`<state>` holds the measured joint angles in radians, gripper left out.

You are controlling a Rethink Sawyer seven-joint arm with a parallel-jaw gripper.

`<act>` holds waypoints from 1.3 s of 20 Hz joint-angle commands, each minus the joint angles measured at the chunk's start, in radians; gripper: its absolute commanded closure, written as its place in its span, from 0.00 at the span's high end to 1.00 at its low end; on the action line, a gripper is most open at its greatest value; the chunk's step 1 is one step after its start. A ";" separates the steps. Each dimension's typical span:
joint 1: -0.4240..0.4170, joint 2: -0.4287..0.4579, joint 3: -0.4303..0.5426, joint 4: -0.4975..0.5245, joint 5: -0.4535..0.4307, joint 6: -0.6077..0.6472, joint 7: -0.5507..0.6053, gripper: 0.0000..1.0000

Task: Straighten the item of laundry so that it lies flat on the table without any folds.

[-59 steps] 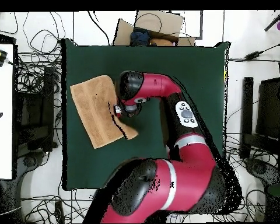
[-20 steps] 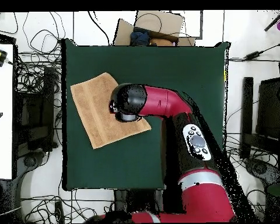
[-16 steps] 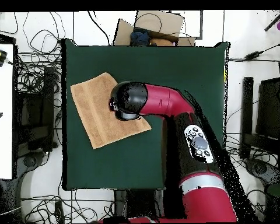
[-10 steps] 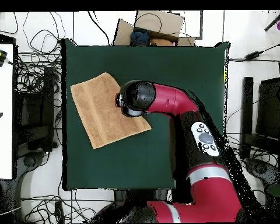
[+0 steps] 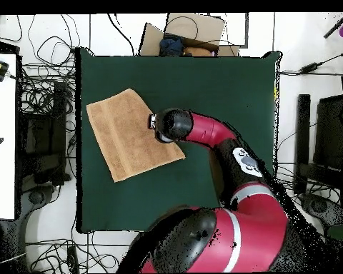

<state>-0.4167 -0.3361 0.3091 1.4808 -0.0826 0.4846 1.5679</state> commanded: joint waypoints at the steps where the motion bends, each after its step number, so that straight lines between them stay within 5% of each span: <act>1: 0.002 0.135 0.119 -0.029 -0.086 -0.116 -0.051 1.00; 18: -0.003 0.160 0.141 -0.070 -0.139 -0.049 -0.088 1.00; 19: -0.007 0.159 0.145 -0.068 -0.152 -0.057 -0.086 0.00; 26: 0.025 0.146 0.115 -0.105 -0.154 0.016 -0.077 0.00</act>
<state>-0.4339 -0.3029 0.3451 1.4368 -0.1669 0.4911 1.5681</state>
